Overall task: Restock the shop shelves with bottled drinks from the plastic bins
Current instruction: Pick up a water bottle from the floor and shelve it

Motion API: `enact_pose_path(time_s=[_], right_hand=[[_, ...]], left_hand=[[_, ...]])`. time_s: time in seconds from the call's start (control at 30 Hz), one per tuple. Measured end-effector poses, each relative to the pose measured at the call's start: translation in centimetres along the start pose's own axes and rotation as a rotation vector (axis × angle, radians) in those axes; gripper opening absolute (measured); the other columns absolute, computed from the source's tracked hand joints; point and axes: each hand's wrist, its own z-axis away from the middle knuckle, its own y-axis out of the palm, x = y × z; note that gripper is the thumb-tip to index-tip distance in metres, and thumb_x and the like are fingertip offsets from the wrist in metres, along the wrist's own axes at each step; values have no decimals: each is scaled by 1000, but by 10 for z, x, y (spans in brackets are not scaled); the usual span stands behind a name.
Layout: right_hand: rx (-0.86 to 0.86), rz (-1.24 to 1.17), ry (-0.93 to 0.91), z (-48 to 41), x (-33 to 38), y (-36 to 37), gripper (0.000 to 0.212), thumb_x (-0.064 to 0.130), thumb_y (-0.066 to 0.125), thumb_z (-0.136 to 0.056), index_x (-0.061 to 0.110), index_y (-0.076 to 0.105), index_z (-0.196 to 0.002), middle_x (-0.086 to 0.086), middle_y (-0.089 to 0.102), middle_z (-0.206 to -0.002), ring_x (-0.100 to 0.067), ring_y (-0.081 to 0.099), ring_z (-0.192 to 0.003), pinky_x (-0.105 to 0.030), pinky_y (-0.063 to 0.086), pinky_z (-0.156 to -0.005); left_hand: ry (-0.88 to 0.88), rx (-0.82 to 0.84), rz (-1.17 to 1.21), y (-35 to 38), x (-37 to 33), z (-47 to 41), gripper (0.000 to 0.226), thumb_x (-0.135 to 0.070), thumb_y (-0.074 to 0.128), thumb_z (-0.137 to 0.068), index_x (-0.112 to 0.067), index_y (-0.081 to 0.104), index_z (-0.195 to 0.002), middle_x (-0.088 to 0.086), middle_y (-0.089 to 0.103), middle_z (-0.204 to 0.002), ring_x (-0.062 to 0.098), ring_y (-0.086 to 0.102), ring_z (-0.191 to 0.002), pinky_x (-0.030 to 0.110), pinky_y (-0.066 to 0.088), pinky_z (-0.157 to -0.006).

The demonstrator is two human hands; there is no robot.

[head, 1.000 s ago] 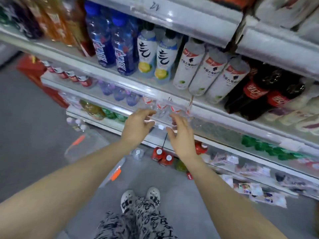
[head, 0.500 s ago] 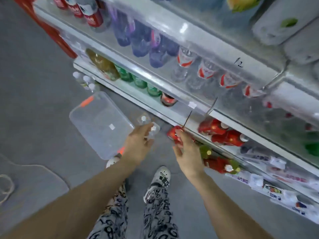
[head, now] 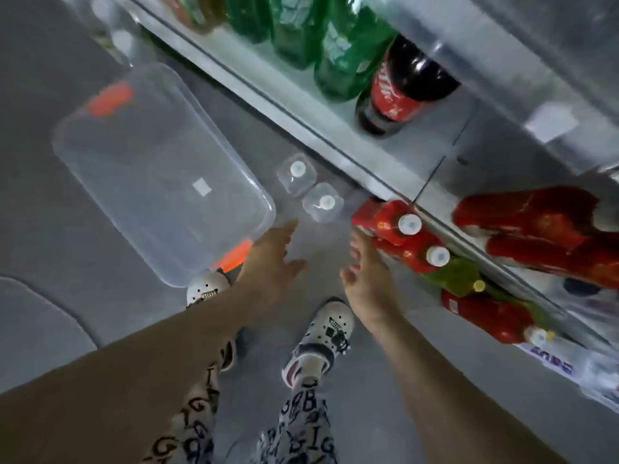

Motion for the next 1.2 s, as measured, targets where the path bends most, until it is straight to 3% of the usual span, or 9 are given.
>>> enact_pose_path(time_s=[0.17,0.37,0.5,0.7,0.87,0.97,1.03,1.1,1.2], right_hand=[[0,80,-29,-78,-35,31,73,-2,63,-92,17,30,-155,-7,47,-152,-24,50,-136,-43,46,-109],[-21,-10,-31,-162,-67,58,91,-1,77,-81,21,29,-155,-6,49,-151,-24,49,-137,-47,47,-108],[-13,-58,-147,-187,-75,73,79,-2,80,-76,15,45,-145,-5,59,-139,-23,57,-128,-46,49,-106],[-58,-111,-192,-184,-90,85,77,-1,86,-71,10,51,-138,-11,58,-130,-17,60,-118,-21,54,-92],[-26,-6,-207,-180,-100,83,98,8,92,-66,12,41,-150,-11,51,-139,4,47,-114,-3,41,-92],[44,-35,-193,-188,-103,80,90,22,90,-67,13,47,-145,-11,54,-134,-11,56,-119,-34,52,-99],[65,-61,-202,-191,-104,79,87,34,88,-64,19,49,-140,-7,56,-132,-19,58,-121,-46,54,-96],[106,-101,-199,-188,-100,75,82,32,87,-65,24,49,-137,-3,57,-131,-18,58,-122,-46,54,-96],[240,-157,-168,-179,-98,69,74,9,85,-70,21,50,-134,-1,61,-128,-13,60,-119,-32,55,-96]], left_hand=[[5,36,-42,35,43,-71,87,-12,75,-84,-14,25,-154,12,43,-149,27,48,-131,45,41,-109],[41,15,-28,70,69,-133,100,-11,76,-81,-19,11,-157,6,36,-155,25,41,-138,43,41,-109],[16,18,39,82,85,-154,100,-12,76,-79,-26,14,-156,2,41,-151,21,45,-134,44,44,-107],[47,42,133,85,90,-159,97,-25,68,-69,-42,14,-148,-1,52,-139,20,56,-124,49,51,-97],[101,75,60,83,85,-171,76,-32,72,-76,-33,31,-141,-3,59,-126,21,59,-115,47,51,-95],[136,83,33,83,89,-176,72,-43,70,-74,-32,35,-136,-5,59,-123,21,58,-115,49,50,-95],[131,80,29,82,91,-177,72,-38,74,-73,-33,36,-134,-6,58,-123,20,57,-116,49,51,-93],[128,86,56,82,94,-174,73,-29,76,-73,-30,37,-135,-5,59,-123,20,57,-115,49,52,-93],[74,116,108,80,101,-162,79,-15,81,-72,-24,38,-138,-5,59,-121,19,57,-112,48,50,-95]])
